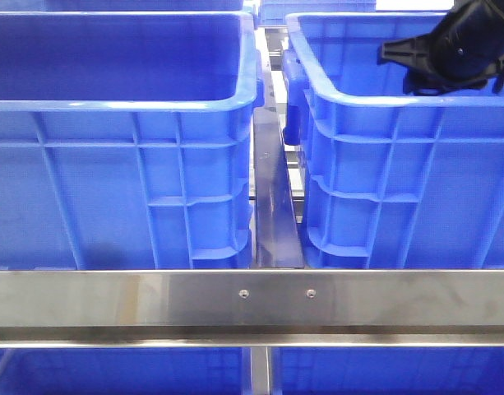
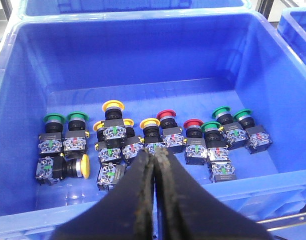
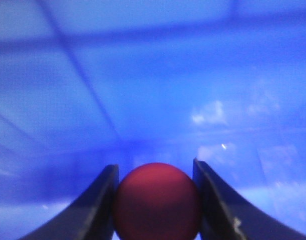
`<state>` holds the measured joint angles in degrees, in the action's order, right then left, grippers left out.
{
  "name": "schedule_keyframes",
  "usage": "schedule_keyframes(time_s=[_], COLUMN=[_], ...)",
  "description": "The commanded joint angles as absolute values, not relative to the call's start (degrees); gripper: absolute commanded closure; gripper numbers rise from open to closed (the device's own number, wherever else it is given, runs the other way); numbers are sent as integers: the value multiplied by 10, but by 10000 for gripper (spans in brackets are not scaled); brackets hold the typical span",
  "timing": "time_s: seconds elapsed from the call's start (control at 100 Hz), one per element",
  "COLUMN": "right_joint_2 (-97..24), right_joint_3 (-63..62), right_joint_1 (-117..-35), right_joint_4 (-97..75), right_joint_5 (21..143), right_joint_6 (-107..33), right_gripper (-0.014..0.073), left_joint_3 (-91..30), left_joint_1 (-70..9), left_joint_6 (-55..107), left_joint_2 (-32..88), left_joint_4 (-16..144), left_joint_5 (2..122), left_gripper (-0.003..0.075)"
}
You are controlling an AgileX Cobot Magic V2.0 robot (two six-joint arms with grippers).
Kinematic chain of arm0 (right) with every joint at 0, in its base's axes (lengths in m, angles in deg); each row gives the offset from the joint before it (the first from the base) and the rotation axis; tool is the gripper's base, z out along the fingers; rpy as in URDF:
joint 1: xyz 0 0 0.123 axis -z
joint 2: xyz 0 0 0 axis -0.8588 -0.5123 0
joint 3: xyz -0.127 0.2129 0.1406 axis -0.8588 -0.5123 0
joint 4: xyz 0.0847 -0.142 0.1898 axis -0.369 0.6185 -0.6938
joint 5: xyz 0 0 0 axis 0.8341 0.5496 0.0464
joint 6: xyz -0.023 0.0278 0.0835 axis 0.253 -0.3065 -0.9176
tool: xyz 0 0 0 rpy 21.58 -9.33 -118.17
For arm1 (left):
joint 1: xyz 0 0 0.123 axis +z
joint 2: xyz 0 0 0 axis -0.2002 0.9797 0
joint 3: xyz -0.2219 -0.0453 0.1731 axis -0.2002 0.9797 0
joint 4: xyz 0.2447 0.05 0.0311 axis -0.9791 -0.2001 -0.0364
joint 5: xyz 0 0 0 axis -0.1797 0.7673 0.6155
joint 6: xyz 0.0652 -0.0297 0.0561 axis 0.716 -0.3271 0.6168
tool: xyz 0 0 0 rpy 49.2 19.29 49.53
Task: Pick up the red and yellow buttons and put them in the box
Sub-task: 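Lower the red button into the bin and open the right gripper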
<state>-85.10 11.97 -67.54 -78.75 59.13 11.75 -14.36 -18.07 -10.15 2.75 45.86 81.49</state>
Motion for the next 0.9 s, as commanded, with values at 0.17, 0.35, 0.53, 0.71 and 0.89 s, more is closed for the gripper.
schedule_keyframes(time_s=[0.17,0.35,0.53,0.71,0.89], right_joint_2=[-838,-859,-863,-863,-861], right_joint_3=[144,144,144,144,144], right_joint_1=[-672,-672,-672,-672,-672], right_joint_4=[-773,-773,-773,-773,-773], right_joint_5=[592,608,622,627,628], right_joint_6=[116,116,116,116,116], right_gripper=[442,442,440,401,190], left_joint_3=[-159,-159,-159,-159,-159], left_joint_1=[-180,-180,-180,-180,-180], left_joint_6=[-106,-106,-106,-106,-106], left_joint_2=[28,28,28,28,28], left_joint_4=[467,467,467,467,467], left_joint_5=[770,770,770,771,774], left_gripper=[739,739,739,739,739])
